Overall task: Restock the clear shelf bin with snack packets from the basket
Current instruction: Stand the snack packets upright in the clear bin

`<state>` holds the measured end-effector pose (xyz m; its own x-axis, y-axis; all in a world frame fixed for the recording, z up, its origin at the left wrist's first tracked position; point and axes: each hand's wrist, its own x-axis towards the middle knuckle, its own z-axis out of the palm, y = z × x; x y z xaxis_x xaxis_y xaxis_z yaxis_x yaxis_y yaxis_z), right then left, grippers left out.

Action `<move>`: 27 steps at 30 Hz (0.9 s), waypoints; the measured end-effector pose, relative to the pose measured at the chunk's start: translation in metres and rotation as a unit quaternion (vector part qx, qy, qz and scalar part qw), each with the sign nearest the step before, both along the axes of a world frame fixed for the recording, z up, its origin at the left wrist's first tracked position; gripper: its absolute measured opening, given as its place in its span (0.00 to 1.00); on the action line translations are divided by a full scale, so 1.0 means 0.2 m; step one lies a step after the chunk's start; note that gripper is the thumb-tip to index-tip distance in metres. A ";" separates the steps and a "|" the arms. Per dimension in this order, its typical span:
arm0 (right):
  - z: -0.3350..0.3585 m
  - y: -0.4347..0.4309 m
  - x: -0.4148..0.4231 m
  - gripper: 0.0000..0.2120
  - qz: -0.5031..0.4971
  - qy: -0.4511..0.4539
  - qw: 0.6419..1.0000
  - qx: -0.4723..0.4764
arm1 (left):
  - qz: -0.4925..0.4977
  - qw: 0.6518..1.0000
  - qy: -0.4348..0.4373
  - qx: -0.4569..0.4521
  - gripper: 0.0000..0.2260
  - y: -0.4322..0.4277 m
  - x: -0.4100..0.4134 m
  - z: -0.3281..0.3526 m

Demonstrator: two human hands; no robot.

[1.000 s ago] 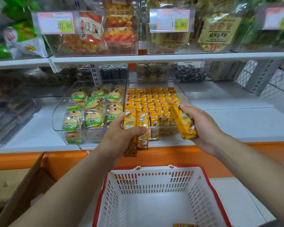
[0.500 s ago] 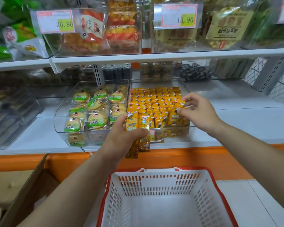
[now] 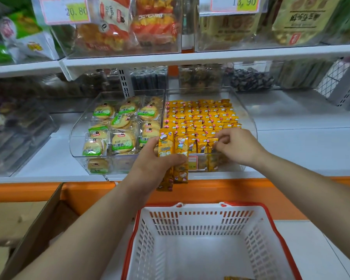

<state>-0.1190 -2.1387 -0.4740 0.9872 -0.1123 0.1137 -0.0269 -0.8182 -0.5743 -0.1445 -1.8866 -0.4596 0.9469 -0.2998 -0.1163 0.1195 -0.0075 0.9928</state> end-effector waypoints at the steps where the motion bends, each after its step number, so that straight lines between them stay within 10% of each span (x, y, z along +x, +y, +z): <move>1: 0.02 0.00 -0.02 0.13 -0.003 0.001 1.000 -0.013 | 0.002 1.000 0.000 0.001 0.18 0.00 0.00 0.00; 5: 0.13 0.04 -0.15 0.11 0.015 -0.093 0.995 -0.035 | 0.001 1.000 -0.007 -0.007 0.17 -0.02 -0.03 0.01; 12: 0.15 0.29 -0.38 0.16 0.076 0.053 0.939 0.332 | -0.017 0.999 -0.038 -0.005 0.18 -0.11 -0.10 -0.01; 27: 0.19 -0.12 -0.25 0.14 -0.034 -0.103 0.947 0.301 | -0.012 0.999 0.000 0.033 0.18 -0.13 -0.10 -0.03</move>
